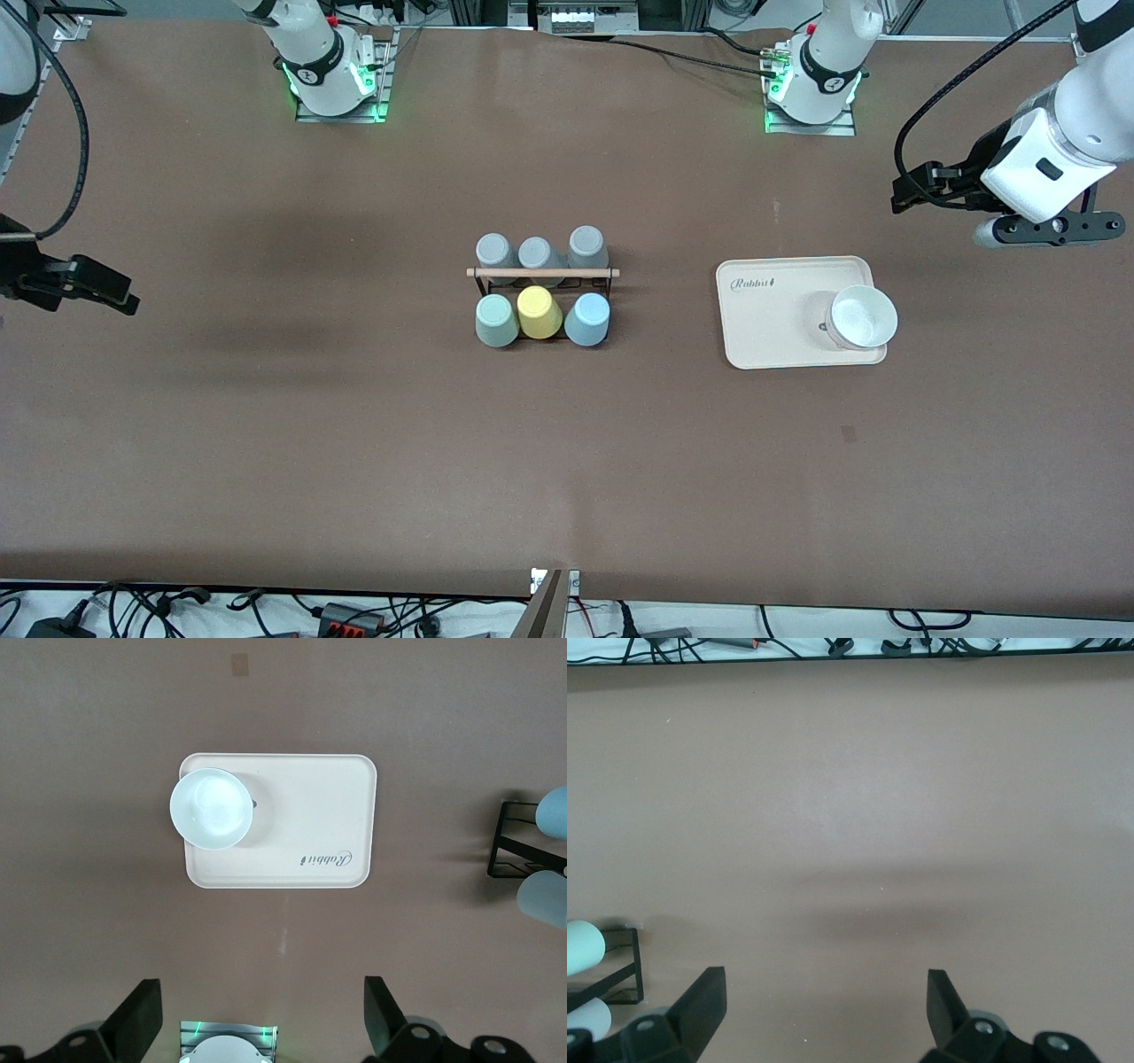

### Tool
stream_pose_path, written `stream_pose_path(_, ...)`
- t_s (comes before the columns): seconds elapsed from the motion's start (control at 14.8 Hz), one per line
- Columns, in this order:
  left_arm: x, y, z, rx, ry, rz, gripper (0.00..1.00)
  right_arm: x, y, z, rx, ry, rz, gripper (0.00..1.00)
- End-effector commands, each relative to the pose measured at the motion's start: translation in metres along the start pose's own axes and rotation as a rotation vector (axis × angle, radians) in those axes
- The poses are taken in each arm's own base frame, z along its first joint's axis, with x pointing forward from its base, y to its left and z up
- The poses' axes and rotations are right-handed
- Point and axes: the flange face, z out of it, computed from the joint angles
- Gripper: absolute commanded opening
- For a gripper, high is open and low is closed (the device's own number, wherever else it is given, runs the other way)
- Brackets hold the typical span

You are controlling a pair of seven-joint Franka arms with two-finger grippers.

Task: Hang scattered cups on rack with three cups

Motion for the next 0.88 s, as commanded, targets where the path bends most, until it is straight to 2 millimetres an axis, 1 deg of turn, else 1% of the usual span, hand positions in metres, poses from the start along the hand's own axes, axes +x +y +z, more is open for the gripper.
stream_pose_path(0.0, -0.004, -0.004, -0.007, -0.016, -0.007, -0.008, 1.0, -0.01, 0.006, 0.002, -0.002, -0.009, -0.028, 1.0)
stream_pose_path(0.07, -0.004, -0.004, -0.008, -0.017, -0.004, -0.006, 1.0, -0.014, 0.007, 0.002, -0.005, 0.0, -0.028, 1.0)
stream_pose_path(0.2, -0.004, -0.004, -0.008, -0.014, -0.003, -0.003, 1.0, -0.025, 0.009, 0.008, -0.006, 0.024, -0.042, 1.0)
stream_pose_path(0.27, -0.004, -0.003, -0.008, -0.014, -0.002, -0.002, 1.0, -0.033, 0.01, 0.014, -0.006, 0.032, -0.058, 1.0)
stream_pose_path(0.34, -0.004, -0.004, -0.008, -0.012, -0.002, -0.004, 1.0, -0.043, 0.01, 0.015, -0.006, 0.04, -0.062, 1.0)
stream_pose_path(0.61, -0.001, -0.004, -0.013, -0.015, 0.031, -0.004, 1.0, -0.066, 0.01, 0.013, -0.057, 0.032, -0.08, 1.0)
stream_pose_path(0.74, -0.001, -0.004, -0.013, -0.015, 0.031, 0.002, 1.0, -0.074, 0.013, 0.017, -0.051, 0.023, -0.073, 1.0)
stream_pose_path(0.81, -0.001, -0.003, -0.014, -0.015, 0.032, 0.043, 1.0, -0.078, 0.013, 0.019, -0.045, 0.014, -0.071, 1.0)
